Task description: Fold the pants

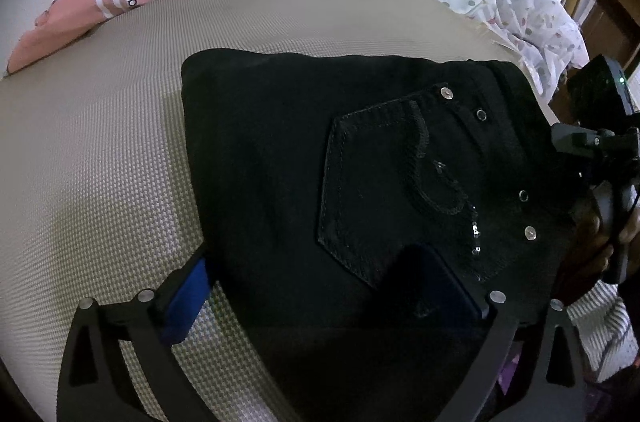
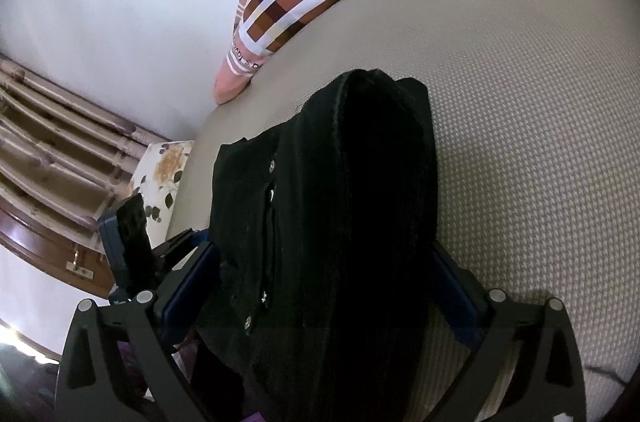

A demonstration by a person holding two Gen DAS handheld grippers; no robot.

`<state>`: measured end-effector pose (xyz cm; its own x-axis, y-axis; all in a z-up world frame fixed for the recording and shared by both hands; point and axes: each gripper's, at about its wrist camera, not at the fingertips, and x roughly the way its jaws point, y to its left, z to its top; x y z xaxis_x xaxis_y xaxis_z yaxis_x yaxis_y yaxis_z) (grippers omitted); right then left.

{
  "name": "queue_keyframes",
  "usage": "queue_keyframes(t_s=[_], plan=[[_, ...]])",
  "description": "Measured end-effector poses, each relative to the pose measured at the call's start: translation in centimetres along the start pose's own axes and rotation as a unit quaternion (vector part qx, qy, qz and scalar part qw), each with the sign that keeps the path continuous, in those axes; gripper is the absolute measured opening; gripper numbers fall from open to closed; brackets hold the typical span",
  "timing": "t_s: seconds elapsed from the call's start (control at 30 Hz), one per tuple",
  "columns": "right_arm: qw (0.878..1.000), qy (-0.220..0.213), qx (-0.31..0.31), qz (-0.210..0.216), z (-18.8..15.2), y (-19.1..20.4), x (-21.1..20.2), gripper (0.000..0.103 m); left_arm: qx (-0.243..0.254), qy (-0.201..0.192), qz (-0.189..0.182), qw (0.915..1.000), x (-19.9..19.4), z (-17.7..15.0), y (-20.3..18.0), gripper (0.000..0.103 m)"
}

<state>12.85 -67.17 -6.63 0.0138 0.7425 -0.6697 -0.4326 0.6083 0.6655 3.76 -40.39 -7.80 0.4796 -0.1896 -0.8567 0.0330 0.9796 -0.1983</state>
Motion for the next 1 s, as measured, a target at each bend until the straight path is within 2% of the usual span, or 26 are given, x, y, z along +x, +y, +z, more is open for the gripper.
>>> queue_keyframes(t_s=[0.5, 1.0], plan=[[1.0, 0.015, -0.011, -0.002, 0.27, 0.3, 0.38, 0.103, 0.01, -0.003, 0.01, 0.9999, 0.12, -0.17, -0.46, 0.103], [0.999, 0.012, -0.031, -0.004, -0.23, 0.65, 0.26, 0.103, 0.021, -0.011, 0.012, 0.9996, 0.09, -0.38, -0.73, 0.103]])
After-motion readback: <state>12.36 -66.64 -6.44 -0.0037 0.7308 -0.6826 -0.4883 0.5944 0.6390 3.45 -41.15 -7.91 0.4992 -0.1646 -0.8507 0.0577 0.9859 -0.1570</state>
